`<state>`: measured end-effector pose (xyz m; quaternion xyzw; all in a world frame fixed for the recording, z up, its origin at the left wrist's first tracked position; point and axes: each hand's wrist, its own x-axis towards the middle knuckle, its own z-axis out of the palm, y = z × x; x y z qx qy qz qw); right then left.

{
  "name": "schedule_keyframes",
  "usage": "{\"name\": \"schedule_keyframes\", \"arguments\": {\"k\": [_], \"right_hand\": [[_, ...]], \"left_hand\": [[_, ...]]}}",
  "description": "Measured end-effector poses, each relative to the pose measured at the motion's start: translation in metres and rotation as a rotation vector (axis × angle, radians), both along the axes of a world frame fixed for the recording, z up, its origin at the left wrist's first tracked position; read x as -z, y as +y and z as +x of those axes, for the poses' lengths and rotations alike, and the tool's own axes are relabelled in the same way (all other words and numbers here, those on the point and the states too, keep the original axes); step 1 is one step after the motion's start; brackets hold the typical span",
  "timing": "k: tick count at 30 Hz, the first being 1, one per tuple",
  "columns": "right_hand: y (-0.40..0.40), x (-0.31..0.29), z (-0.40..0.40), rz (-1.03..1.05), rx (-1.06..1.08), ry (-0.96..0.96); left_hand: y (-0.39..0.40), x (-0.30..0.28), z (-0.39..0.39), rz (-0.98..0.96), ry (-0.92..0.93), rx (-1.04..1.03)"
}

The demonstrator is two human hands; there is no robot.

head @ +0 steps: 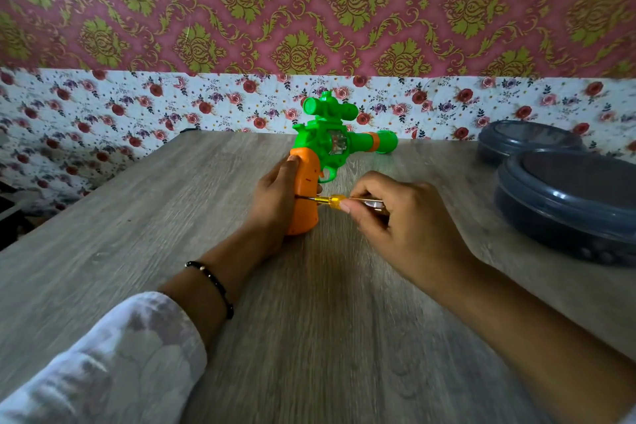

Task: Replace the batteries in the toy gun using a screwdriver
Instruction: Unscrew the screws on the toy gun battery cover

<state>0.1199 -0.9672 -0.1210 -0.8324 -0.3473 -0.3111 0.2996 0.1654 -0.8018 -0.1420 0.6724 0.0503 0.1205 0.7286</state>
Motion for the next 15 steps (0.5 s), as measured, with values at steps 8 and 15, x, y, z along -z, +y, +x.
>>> {"name": "schedule_keyframes", "arguments": {"k": [8,15], "right_hand": [[-0.0008,-0.0032,-0.0016,-0.036,-0.055,0.016],[0.0044,-0.0027,-0.0031,0.029,-0.124,-0.005]], "left_hand": [[0.0021,-0.0014,-0.0003,-0.047,0.011,0.011],[-0.0029,-0.0067,-0.0071,-0.004,0.009,-0.028]]}}
